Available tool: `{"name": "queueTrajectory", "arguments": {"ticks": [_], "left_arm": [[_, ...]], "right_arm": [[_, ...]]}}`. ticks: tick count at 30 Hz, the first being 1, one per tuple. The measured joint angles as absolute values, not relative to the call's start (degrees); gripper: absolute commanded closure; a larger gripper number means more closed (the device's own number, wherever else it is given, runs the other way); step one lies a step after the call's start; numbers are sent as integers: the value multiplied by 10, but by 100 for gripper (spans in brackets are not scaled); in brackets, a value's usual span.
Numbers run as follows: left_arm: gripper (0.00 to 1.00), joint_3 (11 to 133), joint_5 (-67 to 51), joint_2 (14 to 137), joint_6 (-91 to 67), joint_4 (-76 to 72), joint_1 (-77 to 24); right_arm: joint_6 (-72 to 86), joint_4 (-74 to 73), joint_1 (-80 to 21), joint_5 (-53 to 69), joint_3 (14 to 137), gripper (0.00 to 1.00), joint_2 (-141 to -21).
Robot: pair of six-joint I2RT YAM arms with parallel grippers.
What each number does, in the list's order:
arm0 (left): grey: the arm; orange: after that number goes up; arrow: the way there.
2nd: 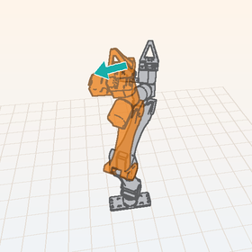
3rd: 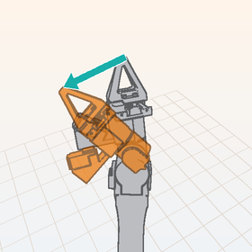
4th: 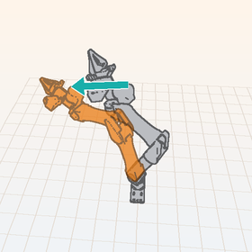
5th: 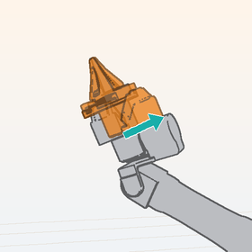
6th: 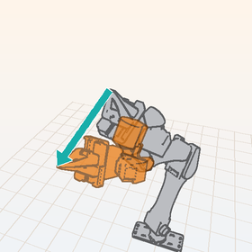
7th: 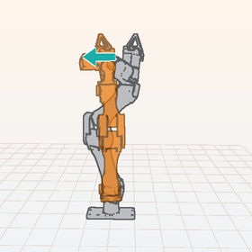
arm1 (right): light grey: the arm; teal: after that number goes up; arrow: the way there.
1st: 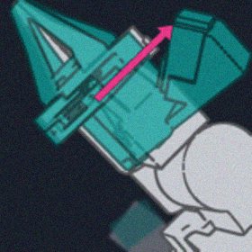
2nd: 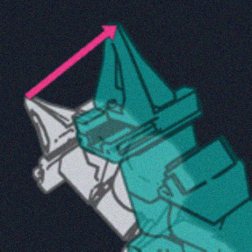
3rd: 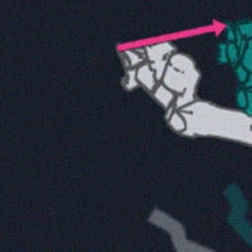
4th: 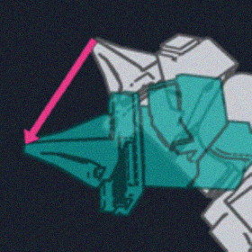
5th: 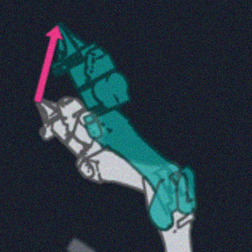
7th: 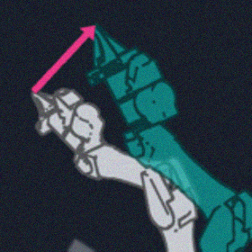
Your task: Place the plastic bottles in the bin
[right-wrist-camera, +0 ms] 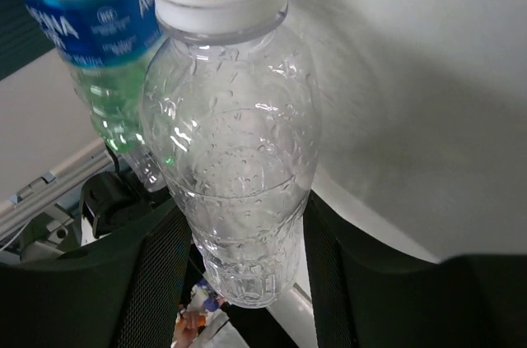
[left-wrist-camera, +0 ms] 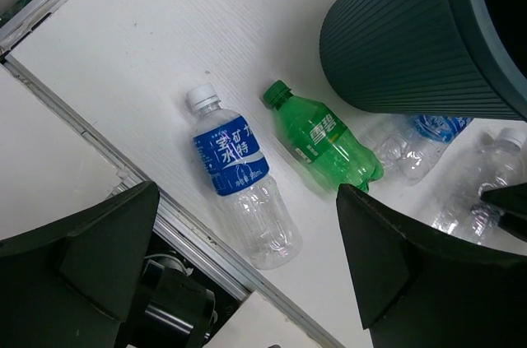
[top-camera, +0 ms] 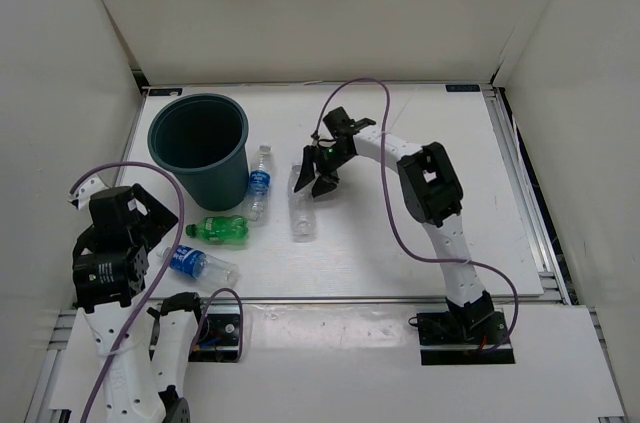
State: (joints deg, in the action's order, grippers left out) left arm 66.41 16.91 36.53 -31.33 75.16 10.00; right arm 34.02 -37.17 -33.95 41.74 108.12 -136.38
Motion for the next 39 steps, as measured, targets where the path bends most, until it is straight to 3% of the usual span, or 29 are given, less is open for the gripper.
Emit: {"name": "queueTrajectory", "arguments": {"ticks": [8,16,20,25,26,27,29,30,34,39], "left_arm": [[0,647,171,366,-327,751,100],[0,641,173,367,-343,767,100],[0,649,165,384,-343,773,100],[0,674,136,417,-348,775,90],[0,677,131,422,-349,775,84],[0,682,127,427,-350,776,79],[0,691,124,437,-350,776,71],[0,694,124,442,-352,776,69],[0,698,125,455,-372,776,66],[0,674,126,452,-449,771,66]], "right_arm": [[334,-392,-304,414,1055,76,-1231],[371,-313,-332,380,1346,75,-1199],[382,-220,-389,334,1405,75,-1207],[383,-138,-448,268,1439,67,-1265],[377,-126,-458,248,1439,65,-1279],[369,-121,-464,232,1439,51,-1290],[352,-118,-477,199,1438,6,-1314],[336,-122,-484,175,1437,0,-1327],[306,-144,-497,121,1405,0,-1321],[274,-214,-496,74,1346,0,-1218]]}}
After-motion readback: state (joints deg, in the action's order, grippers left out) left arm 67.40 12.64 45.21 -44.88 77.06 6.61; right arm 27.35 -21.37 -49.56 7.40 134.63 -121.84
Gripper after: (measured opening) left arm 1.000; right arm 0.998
